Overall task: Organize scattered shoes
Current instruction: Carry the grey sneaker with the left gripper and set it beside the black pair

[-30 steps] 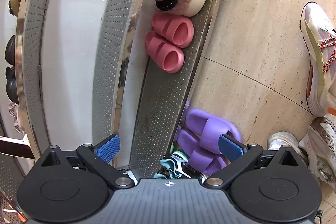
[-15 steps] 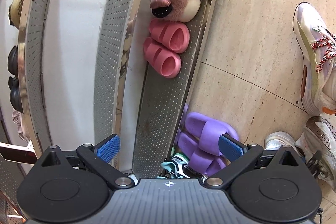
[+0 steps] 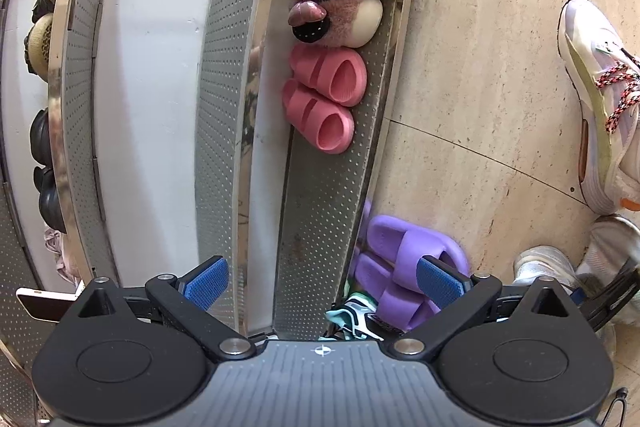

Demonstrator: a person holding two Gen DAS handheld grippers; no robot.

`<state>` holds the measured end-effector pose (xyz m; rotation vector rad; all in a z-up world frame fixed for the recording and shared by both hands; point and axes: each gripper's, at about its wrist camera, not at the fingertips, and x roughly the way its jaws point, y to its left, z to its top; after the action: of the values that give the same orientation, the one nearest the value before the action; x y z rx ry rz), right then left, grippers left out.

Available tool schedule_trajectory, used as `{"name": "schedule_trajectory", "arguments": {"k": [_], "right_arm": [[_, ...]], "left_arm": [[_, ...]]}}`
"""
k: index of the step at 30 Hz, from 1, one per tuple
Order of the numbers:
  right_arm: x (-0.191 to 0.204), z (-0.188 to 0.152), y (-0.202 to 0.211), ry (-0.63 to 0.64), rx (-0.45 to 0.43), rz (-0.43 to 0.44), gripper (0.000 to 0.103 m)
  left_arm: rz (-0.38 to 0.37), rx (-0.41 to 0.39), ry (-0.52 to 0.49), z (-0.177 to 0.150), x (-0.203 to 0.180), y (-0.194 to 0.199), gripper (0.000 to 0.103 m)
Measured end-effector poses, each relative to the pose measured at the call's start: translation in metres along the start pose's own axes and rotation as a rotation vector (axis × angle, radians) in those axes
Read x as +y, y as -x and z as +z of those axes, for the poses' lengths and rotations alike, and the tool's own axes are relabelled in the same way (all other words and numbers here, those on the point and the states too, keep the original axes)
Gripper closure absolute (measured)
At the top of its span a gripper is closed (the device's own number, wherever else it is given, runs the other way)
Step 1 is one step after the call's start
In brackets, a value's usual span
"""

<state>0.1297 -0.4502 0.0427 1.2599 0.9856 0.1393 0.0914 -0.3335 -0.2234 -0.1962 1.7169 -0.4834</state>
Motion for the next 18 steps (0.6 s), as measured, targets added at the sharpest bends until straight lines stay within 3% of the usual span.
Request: {"name": "schedule_trajectory", "arguments": {"k": [2,4,6,9,11,14,18], "right_arm": [[0.000,0.000,0.000,0.003,-0.004,-0.005,0.001],[-0.001,0.001,-0.001,0.002,-0.009,-0.018,0.001],[-0.003,0.001,-0.004,-0.002,-0.014,-0.036,0.001],[-0.004,0.002,-0.006,0.004,-0.020,-0.052,0.001],[-0.005,0.001,-0.008,0.011,-0.027,-0.064,0.001],[-0.007,-0.001,-0.011,0.013,-0.037,-0.078,0.001],[-0.006,-0.005,-0.016,0.017,-0.040,-0.081,0.001]], "left_arm": [[-0.051,-0.002,-0.004,0.000,-0.003,0.000,0.052],[-0.119,-0.002,-0.001,-0.002,-0.010,0.003,0.069],[-0.134,0.012,-0.025,-0.006,-0.015,0.008,0.082],[-0.188,0.043,-0.016,-0.015,-0.016,0.024,0.090],[-0.196,0.035,-0.120,-0.027,-0.022,0.048,0.092],[-0.125,-0.010,-0.304,-0.049,-0.026,0.084,0.092],[-0.093,-0.045,-0.346,-0.084,0.000,0.139,0.092]]}}
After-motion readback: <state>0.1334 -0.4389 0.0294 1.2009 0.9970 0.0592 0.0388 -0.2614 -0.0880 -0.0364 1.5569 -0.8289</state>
